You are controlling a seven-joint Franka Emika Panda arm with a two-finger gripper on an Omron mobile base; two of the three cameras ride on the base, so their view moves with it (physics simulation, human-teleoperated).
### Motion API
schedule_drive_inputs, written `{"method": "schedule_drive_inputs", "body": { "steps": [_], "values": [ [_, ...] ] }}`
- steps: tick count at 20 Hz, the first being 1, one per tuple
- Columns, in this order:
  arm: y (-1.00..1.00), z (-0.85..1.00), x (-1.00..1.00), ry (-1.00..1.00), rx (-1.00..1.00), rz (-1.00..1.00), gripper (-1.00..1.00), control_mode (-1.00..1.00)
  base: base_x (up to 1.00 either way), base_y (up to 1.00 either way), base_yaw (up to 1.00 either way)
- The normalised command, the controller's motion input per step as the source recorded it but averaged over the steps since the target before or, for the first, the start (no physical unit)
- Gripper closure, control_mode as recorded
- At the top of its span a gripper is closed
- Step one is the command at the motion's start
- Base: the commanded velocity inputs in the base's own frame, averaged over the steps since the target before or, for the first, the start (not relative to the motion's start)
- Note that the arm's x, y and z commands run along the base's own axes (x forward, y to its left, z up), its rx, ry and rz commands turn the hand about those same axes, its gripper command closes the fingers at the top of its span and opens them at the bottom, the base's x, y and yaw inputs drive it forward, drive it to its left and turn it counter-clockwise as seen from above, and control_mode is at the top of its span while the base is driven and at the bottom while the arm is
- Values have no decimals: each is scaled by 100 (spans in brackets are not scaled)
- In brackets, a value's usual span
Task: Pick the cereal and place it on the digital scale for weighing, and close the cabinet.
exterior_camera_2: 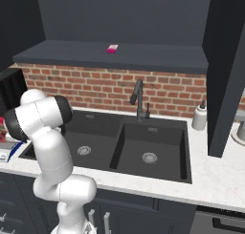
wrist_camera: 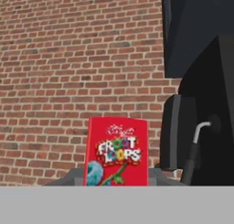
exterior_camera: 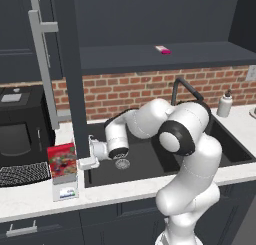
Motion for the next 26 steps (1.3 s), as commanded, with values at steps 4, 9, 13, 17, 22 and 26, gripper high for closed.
{"method": "schedule_drive_inputs", "body": {
  "steps": [4, 9, 13, 17, 22, 26],
  "values": [
    [1, -21, 4, 0, 0, 0, 100, -100, 0, 0, 0],
    [7, -19, 0, 0, 0, 0, -100, -100, 0, 0, 0],
    [6, -7, 0, 0, 0, 0, -100, -100, 0, 0, 0],
    [0, 0, 0, 0, 0, 0, -100, -100, 0, 0, 0],
    [-9, 0, 0, 0, 1, 0, -100, -100, 0, 0, 0],
    [-9, 0, 0, 0, 2, 0, -100, -100, 0, 0, 0]
  ]
}}
